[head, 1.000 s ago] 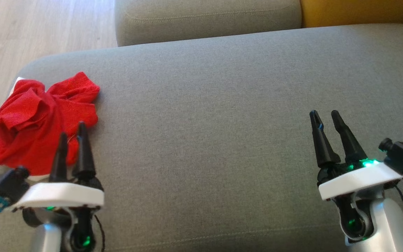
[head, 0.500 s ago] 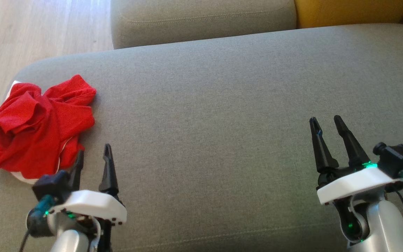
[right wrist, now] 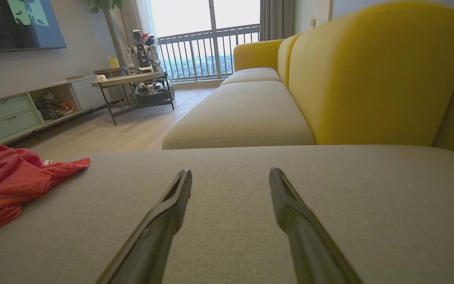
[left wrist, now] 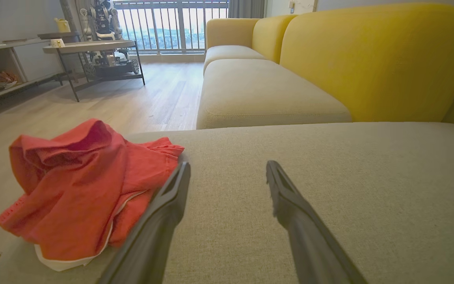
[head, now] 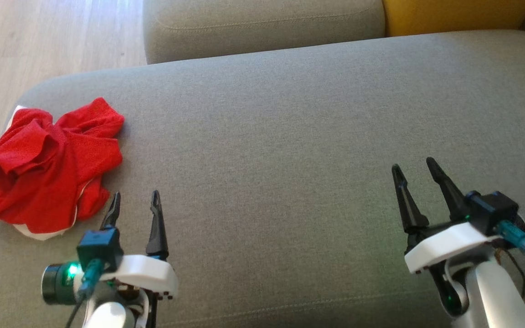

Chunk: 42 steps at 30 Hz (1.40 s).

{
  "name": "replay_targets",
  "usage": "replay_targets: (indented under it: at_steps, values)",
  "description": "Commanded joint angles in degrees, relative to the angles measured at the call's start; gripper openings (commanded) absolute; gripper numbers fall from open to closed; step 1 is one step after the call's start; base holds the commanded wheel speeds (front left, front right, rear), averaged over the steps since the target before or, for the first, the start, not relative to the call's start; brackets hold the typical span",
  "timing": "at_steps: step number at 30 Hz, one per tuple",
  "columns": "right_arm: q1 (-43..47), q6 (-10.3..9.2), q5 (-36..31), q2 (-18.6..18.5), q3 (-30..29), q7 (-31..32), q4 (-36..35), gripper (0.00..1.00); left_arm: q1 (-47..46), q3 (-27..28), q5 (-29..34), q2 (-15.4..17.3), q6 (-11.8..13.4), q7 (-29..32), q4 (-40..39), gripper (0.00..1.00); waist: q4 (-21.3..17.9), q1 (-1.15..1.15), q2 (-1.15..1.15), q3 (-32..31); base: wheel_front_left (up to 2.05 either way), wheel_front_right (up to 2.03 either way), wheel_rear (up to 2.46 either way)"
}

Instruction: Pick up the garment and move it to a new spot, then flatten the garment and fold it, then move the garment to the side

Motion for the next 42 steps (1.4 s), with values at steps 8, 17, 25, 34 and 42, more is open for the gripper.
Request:
replay_targets:
  at_steps: [8, 17, 25, 34, 42]
  values:
    - [-4.13, -0.01, -6.88, -0.6, 1.39, -2.07, -2.17, 1.0, -3.65, -1.21, 6.06, 2.57, 3.2, -2.06, -3.17, 1.0, 0.06, 0.0, 0.0, -0.21, 0.0, 0.0, 0.0]
    - [-4.54, -0.01, -10.22, -0.65, 1.43, -3.59, -1.29, 1.0, -2.99, -1.19, 8.54, 1.94, 3.65, -3.56, -5.41, 1.0, -0.04, 0.0, 0.0, -0.15, 0.0, 0.0, 0.0]
    - [-4.99, -0.01, -8.7, -0.69, 1.49, -4.81, 0.95, 1.0, -1.0, 2.88, 9.07, -1.31, -1.16, -4.76, -5.37, 1.0, -0.15, 0.0, 0.0, -0.15, 0.0, 0.0, 0.0]
    - [-5.08, -0.01, -2.0, -0.69, 1.54, -4.81, 4.16, 1.0, 0.84, 11.18, 5.43, -6.59, -8.8, -4.76, -1.92, 1.0, -0.22, 0.0, 0.0, -0.22, 0.0, 0.0, 0.0]
    - [-5.31, -0.01, -2.5, -0.69, 1.31, -4.81, 4.9, 1.0, 0.86, 14.92, 7.78, -8.87, -13.69, -4.76, 0.63, 1.0, -0.34, 0.0, 0.0, -0.25, 0.0, 0.0, 0.0]
